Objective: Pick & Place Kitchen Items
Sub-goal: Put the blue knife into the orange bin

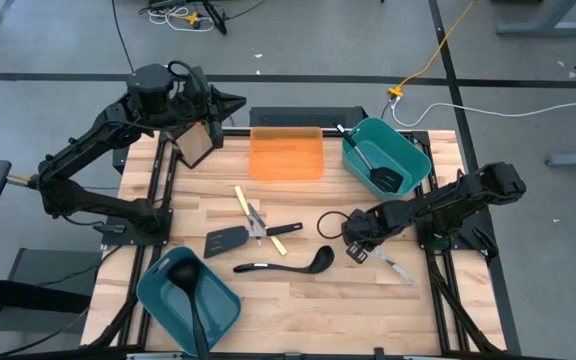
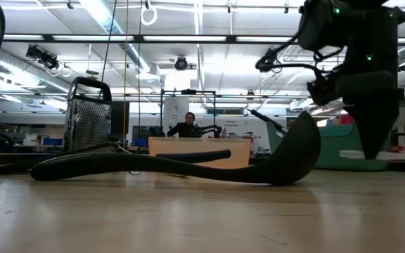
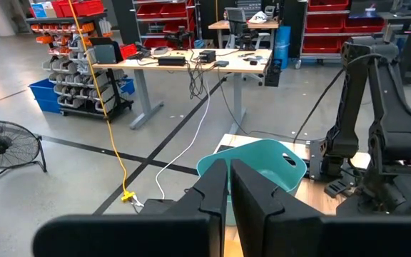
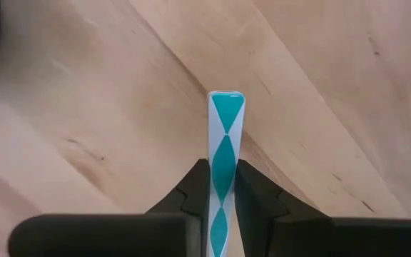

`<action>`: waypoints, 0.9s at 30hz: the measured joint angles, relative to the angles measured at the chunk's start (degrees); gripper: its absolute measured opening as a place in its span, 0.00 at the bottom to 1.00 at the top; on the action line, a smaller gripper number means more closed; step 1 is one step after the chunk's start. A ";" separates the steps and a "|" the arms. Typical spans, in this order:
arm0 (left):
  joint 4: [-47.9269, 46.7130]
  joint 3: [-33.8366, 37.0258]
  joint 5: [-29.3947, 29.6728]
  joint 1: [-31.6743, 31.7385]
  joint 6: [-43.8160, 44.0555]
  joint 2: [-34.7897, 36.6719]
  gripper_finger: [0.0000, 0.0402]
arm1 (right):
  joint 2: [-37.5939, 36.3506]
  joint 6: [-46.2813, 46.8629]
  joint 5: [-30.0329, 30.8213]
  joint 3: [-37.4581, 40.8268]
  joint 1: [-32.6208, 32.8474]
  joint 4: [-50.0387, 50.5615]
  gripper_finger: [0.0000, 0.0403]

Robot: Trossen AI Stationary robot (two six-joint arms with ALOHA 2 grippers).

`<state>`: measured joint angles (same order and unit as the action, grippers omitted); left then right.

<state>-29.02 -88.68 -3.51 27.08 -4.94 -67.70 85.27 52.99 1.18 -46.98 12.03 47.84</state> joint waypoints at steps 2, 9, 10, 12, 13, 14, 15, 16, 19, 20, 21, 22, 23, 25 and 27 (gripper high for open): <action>0.00 0.00 0.02 -0.01 -0.01 0.00 0.05 | 0.00 -0.65 -0.01 -1.42 -0.02 1.24 0.12; 0.00 0.00 0.00 0.00 -0.01 0.00 0.05 | -0.01 -4.48 1.54 -8.00 -1.60 5.76 0.12; 0.00 0.00 0.00 0.00 -0.01 0.00 0.05 | -0.04 -5.30 1.92 -9.05 -1.91 6.58 0.12; 0.00 0.00 0.01 0.00 0.00 0.00 0.05 | -0.04 -6.79 2.69 -10.90 -2.51 8.23 0.12; 0.00 0.00 0.00 -0.01 -0.01 0.00 0.05 | -0.04 -7.52 2.87 -11.84 -2.81 8.59 0.12; 0.00 0.00 0.00 -0.01 0.00 0.00 0.05 | -0.04 -8.28 2.85 -12.74 -3.14 8.80 0.12; 0.01 0.00 0.00 -0.01 0.00 0.00 0.05 | -0.04 -9.22 2.87 -13.55 -3.48 9.07 0.12; 0.00 0.00 0.02 0.01 -0.01 0.00 0.05 | -0.04 -10.04 2.85 -14.31 -3.80 9.49 0.12; 0.00 0.00 0.00 0.01 0.01 0.00 0.05 | -0.04 -12.90 2.87 -16.62 -4.67 10.27 0.12; 0.00 0.00 0.00 -0.01 -0.01 0.00 0.05 | -0.04 -13.89 2.86 -17.39 -5.03 10.54 0.12; 0.00 0.00 0.01 -0.01 0.00 0.00 0.05 | -0.04 -14.89 2.87 -18.12 -5.43 10.79 0.12; 0.01 0.00 0.02 0.00 -0.01 0.00 0.05 | -0.04 -15.99 2.87 -18.88 -5.80 11.04 0.12; 0.00 0.00 0.01 0.00 -0.01 0.00 0.05 | -0.04 -17.22 2.86 -19.64 -6.18 11.05 0.12; 0.00 0.00 0.01 0.00 -0.01 0.00 0.05 | -0.04 -19.56 2.88 -21.11 -6.97 10.97 0.12; 0.00 0.00 0.02 0.01 -0.01 0.00 0.05 | -0.06 -21.86 2.90 -22.37 -7.70 10.80 0.12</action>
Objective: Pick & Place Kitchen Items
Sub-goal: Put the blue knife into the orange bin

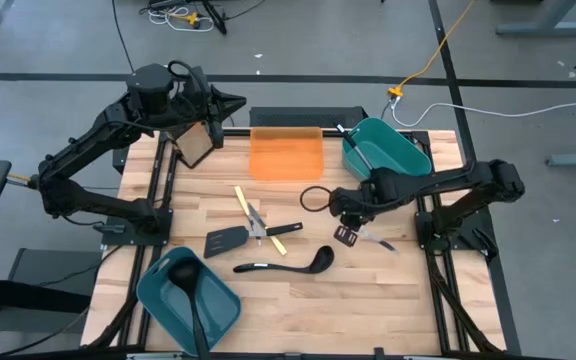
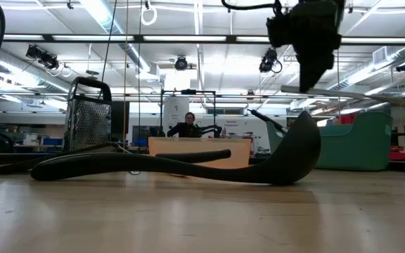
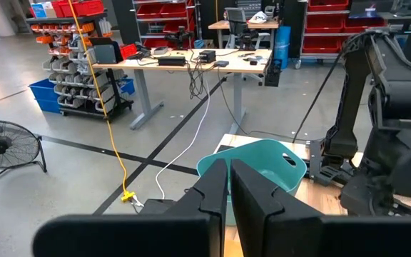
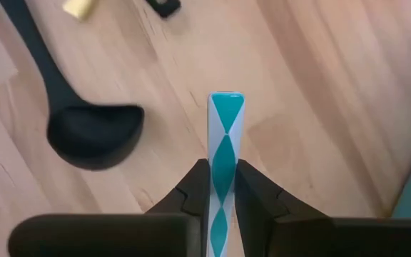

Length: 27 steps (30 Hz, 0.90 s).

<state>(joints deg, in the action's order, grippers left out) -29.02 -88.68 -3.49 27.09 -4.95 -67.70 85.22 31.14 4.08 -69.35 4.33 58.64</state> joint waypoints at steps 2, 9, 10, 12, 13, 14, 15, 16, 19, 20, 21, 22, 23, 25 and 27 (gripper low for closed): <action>0.01 0.00 -0.02 0.00 0.00 0.00 0.05 | -0.01 -1.76 0.02 -1.00 -0.72 -0.45 0.12; 0.00 0.00 0.00 -0.02 0.02 0.00 0.05 | -0.03 -7.02 0.13 -1.68 -2.61 -2.67 0.12; 0.00 0.00 -0.02 0.00 0.00 0.00 0.05 | -0.03 -7.71 0.12 -1.68 -2.89 -2.73 0.12; 0.00 0.00 -0.01 0.00 0.00 0.00 0.05 | -0.03 -9.04 0.11 -1.68 -3.45 -3.04 0.12; 0.00 0.00 0.00 0.00 0.02 0.00 0.05 | -0.03 -9.54 0.10 -1.68 -3.72 -3.31 0.12; 0.01 0.00 -0.02 -0.01 0.01 0.00 0.05 | -0.03 -10.12 0.02 -1.68 -4.05 -3.47 0.12; 0.02 0.00 0.00 -0.02 0.00 0.00 0.05 | -0.03 -10.72 -0.04 -1.68 -4.39 -3.49 0.12; 0.02 0.00 -0.02 -0.02 0.01 0.00 0.05 | -0.03 -11.28 -0.04 -1.83 -4.77 -3.41 0.12; 0.01 0.00 0.00 0.00 0.01 0.00 0.05 | -0.03 -13.53 -0.03 -3.20 -6.16 -3.29 0.12; 0.00 0.00 0.00 -0.02 0.00 0.00 0.05 | -0.03 -14.28 -0.03 -3.90 -6.71 -3.36 0.12; 0.00 0.00 -0.01 0.00 0.00 0.00 0.05 | -0.03 -14.98 -0.03 -4.55 -7.31 -3.40 0.12; 0.02 0.00 0.00 0.00 0.02 0.00 0.05 | -0.03 -15.64 -0.02 -5.23 -7.95 -3.34 0.12; 0.00 0.00 -0.01 0.00 0.00 0.00 0.05 | -0.03 -16.32 -0.02 -5.94 -8.64 -3.33 0.12; 0.01 0.00 -0.01 0.00 0.01 0.00 0.05 | -0.03 -17.74 -0.02 -7.04 -10.13 -3.46 0.12; 0.01 0.00 -0.01 -0.01 0.00 0.00 0.05 | -0.03 -19.37 -0.02 -7.84 -11.66 -3.33 0.12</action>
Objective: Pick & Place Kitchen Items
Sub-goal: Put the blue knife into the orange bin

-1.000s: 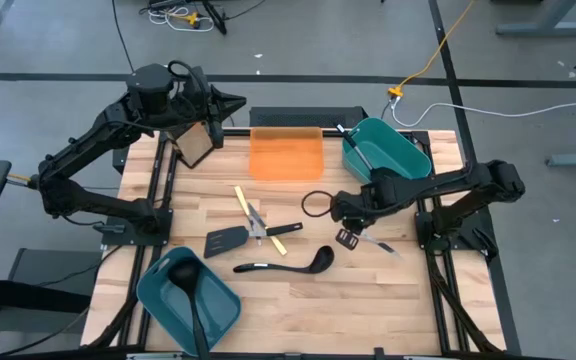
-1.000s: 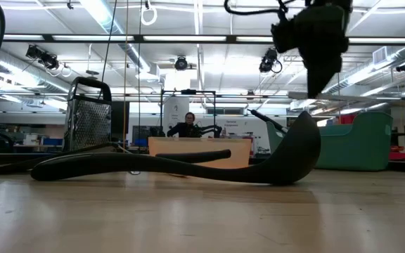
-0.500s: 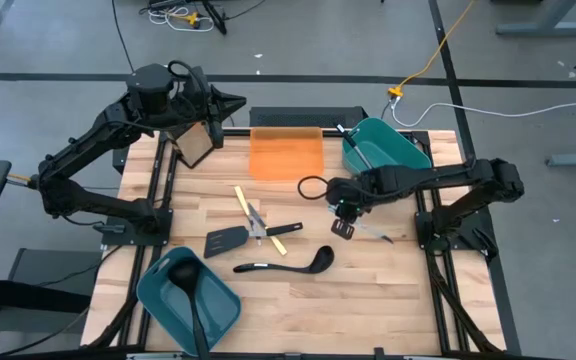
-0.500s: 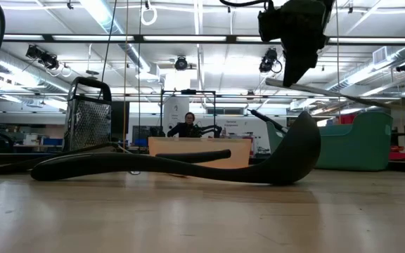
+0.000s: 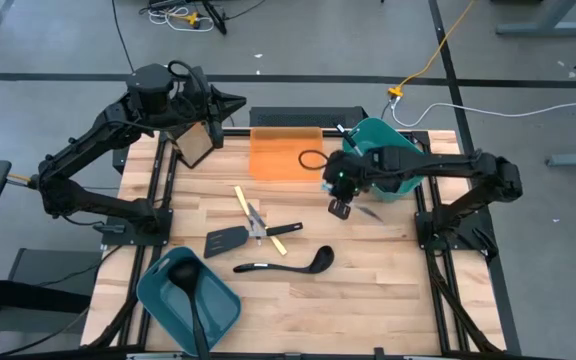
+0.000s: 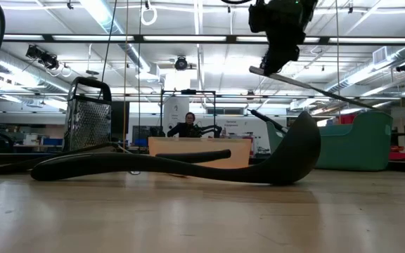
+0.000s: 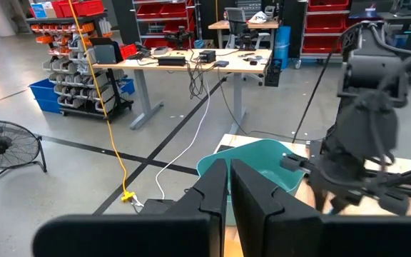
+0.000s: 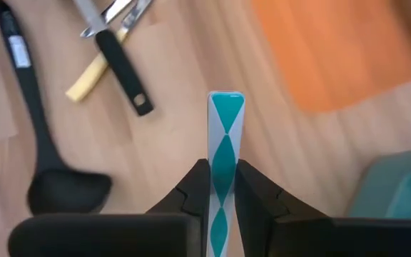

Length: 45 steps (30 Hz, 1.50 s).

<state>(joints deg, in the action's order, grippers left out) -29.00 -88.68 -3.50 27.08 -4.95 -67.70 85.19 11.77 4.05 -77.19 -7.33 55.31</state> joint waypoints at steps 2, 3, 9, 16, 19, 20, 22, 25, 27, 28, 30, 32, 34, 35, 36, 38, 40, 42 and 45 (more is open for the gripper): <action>-0.01 0.00 -0.01 0.01 0.00 0.00 0.05 | 0.00 -1.36 0.00 -0.66 -1.56 0.04 0.12; -0.01 0.00 -0.01 0.00 0.02 0.00 0.05 | 0.00 -2.12 -0.02 -0.95 -2.39 0.06 0.12; 0.01 0.00 0.01 0.00 0.01 0.00 0.05 | 1.15 -4.78 -0.53 -2.97 -6.77 0.63 0.12; 0.01 0.00 -0.12 0.01 0.02 0.00 0.05 | 6.85 -6.45 -0.41 -9.47 -10.54 6.29 0.12; 0.01 0.00 -0.16 0.01 0.00 0.00 0.05 | 9.57 -7.44 -0.30 -13.37 -11.49 6.91 0.12; 0.01 0.00 -0.16 -0.01 0.02 0.00 0.05 | 10.51 -7.94 -0.26 -14.81 -11.72 7.24 0.12; 0.01 0.00 -0.16 0.01 0.02 0.00 0.05 | 12.49 -8.81 -0.31 -17.83 -12.14 7.50 0.12; 0.01 0.00 -0.16 -0.01 0.00 0.00 0.05 | 15.27 -9.24 -0.47 -22.07 -12.50 7.96 0.12; 0.01 0.00 -0.16 -0.01 0.01 0.00 0.05 | 16.97 -9.26 -0.48 -24.81 -12.67 8.56 0.12; 0.01 0.00 -0.18 -0.01 0.00 0.00 0.05 | 17.72 -9.26 -0.48 -26.04 -12.79 8.83 0.12; 0.01 0.00 -0.19 0.01 0.00 0.00 0.05 | 19.12 -9.29 -0.47 -28.32 -12.93 8.79 0.12; -0.01 0.00 -0.19 0.01 0.02 0.00 0.05 | 20.30 -9.29 -0.47 -29.96 -13.20 8.78 0.12; 0.00 0.00 -0.19 0.00 0.00 0.00 0.05 | 21.23 -9.32 -0.48 -31.06 -13.41 8.56 0.12; 0.01 0.00 -0.19 0.01 0.01 0.00 0.05 | 21.51 -9.37 -0.46 -31.41 -13.54 8.30 0.12; 0.00 0.00 -0.19 0.00 0.01 0.00 0.05 | 21.55 -9.39 -0.48 -31.45 -13.67 7.77 0.12; 0.01 0.00 -0.19 0.01 0.02 0.00 0.05 | 21.54 -9.51 -0.46 -31.45 -13.91 6.81 0.12; 0.01 0.00 -0.20 0.00 0.00 0.00 0.05 | 21.53 -9.96 -0.44 -31.45 -14.08 5.93 0.12; 0.01 0.00 -0.19 0.01 0.01 0.00 0.05 | 21.53 -10.61 -0.44 -31.45 -14.39 5.40 0.12; 0.01 0.00 -0.20 -0.01 0.01 0.00 0.05 | 21.53 -11.38 -0.44 -31.45 -15.14 4.28 0.12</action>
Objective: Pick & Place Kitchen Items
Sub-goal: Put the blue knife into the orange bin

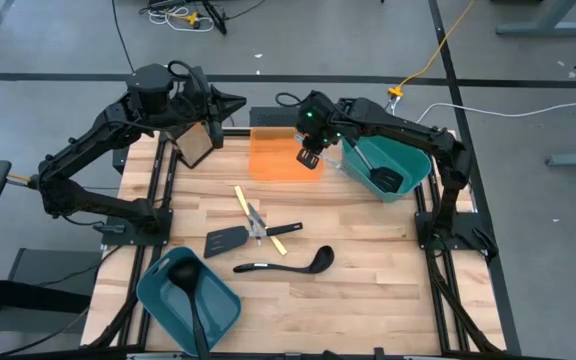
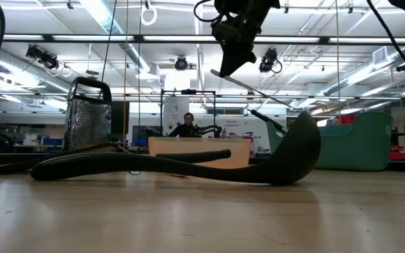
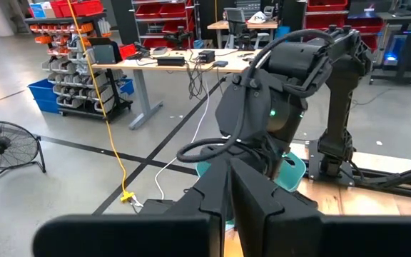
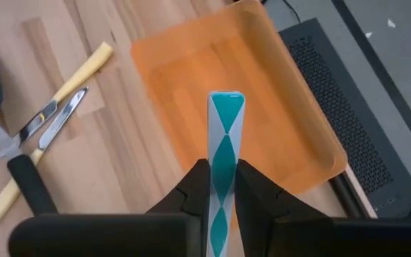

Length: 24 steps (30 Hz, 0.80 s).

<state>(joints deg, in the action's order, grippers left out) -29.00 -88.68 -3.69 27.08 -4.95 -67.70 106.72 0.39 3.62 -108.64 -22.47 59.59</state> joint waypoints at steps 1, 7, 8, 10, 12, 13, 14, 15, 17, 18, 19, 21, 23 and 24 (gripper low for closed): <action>0.01 0.00 -0.01 0.02 0.02 0.00 0.05 | 0.00 0.00 -0.02 0.00 -0.30 -0.25 0.12; 0.01 0.00 0.00 0.01 -0.01 0.00 0.05 | 0.00 -1.82 -0.02 -1.14 -2.34 -0.35 0.12; -0.01 0.00 -0.01 0.00 0.01 0.00 0.05 | 0.00 -2.02 -0.02 -1.51 -2.70 -0.20 0.12; 0.01 0.00 -0.01 0.00 -0.01 0.00 0.05 | 0.00 -2.60 -0.07 -2.35 -3.23 0.04 0.12; -0.02 0.00 -0.01 0.00 0.00 0.00 0.05 | 0.00 -3.38 -0.07 -3.11 -3.66 -0.02 0.12; -0.02 0.00 -0.01 0.02 -0.01 0.00 0.05 | 0.00 -4.00 -0.05 -3.41 -3.82 -0.04 0.12; -0.01 0.00 0.01 -0.01 -0.01 0.00 0.05 | 0.00 -4.56 -0.02 -3.70 -4.00 -0.09 0.12; 0.01 0.00 -0.01 0.02 -0.01 0.00 0.05 | 0.00 -5.15 -0.04 -3.99 -4.18 -0.38 0.12; 0.00 0.00 -0.01 0.00 0.00 0.00 0.05 | 0.00 -5.73 -0.02 -4.46 -4.47 -1.49 0.12; -0.01 0.00 0.01 0.02 0.02 0.00 0.05 | 0.00 -5.82 -0.02 -4.65 -4.56 -2.32 0.12; 0.01 0.00 0.01 0.00 -0.01 0.00 0.05 | 0.00 -5.84 -0.02 -4.78 -4.64 -3.28 0.12; -0.02 0.00 0.00 0.01 -0.01 0.00 0.05 | 0.00 -5.84 -0.02 -4.87 -4.75 -5.04 0.12; 0.00 0.00 0.00 0.01 0.00 0.00 0.05 | 0.00 -5.86 -0.04 -4.87 -4.75 -6.78 0.12; -0.02 0.00 0.01 0.02 0.00 0.00 0.05 | 0.00 -5.86 -0.04 -4.87 -4.73 -7.47 0.12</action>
<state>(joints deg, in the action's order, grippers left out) -29.02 -88.68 -3.68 27.09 -4.95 -67.70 106.72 -5.48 3.57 -113.51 -27.20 52.13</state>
